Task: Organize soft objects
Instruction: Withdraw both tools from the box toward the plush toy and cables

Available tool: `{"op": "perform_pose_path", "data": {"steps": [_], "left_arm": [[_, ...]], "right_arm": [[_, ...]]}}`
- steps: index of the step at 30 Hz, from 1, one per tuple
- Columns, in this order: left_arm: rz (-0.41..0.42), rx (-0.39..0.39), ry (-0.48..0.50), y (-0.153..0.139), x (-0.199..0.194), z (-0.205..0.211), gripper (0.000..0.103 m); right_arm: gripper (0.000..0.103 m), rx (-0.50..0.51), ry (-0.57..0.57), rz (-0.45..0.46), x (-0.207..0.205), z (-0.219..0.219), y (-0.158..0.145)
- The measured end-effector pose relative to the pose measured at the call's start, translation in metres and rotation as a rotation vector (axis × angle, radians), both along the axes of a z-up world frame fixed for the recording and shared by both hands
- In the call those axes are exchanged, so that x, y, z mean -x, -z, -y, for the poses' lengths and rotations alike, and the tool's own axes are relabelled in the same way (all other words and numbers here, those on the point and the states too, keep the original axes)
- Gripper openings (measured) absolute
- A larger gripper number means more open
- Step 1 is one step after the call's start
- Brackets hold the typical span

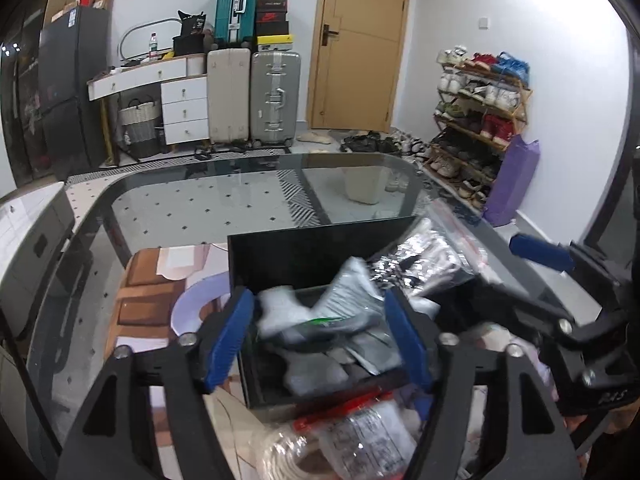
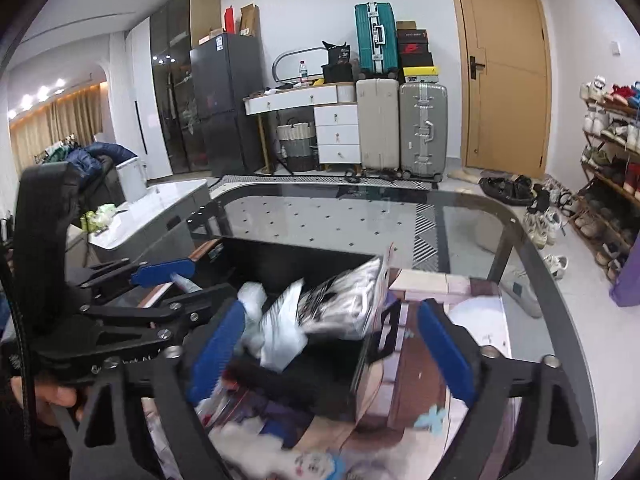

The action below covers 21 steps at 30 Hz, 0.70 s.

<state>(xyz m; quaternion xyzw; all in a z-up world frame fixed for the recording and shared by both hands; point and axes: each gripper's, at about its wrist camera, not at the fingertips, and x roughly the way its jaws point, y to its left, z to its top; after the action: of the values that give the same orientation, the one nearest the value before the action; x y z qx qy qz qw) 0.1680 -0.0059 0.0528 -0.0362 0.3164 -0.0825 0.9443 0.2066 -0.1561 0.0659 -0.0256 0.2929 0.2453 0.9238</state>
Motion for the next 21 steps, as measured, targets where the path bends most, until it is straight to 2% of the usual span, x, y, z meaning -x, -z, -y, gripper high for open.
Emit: {"op": "perform_pose_path", "data": {"steps": [2,3,10,16,21], "left_arm": [[0.016,0.0,-0.013,-0.004,0.009,-0.002,0.099],[0.029,0.0,-0.021,-0.007,0.015,-0.003,0.103],[0.052,0.035,-0.054,-0.013,0.053,-0.016,0.103],[0.023,0.021,-0.079,0.003,0.078,-0.017,0.103],[-0.01,0.025,-0.078,0.016,0.087,-0.009,0.103]], "right_arm": [[0.099,0.012,0.0,0.001,0.013,0.004,-0.001],[0.103,0.016,0.003,0.009,0.02,0.007,-0.002],[0.103,-0.002,-0.019,-0.022,0.062,0.021,0.002],[0.103,0.011,-0.03,-0.051,0.086,0.023,0.02],[0.103,-0.01,-0.027,-0.092,0.084,0.03,0.024]]}}
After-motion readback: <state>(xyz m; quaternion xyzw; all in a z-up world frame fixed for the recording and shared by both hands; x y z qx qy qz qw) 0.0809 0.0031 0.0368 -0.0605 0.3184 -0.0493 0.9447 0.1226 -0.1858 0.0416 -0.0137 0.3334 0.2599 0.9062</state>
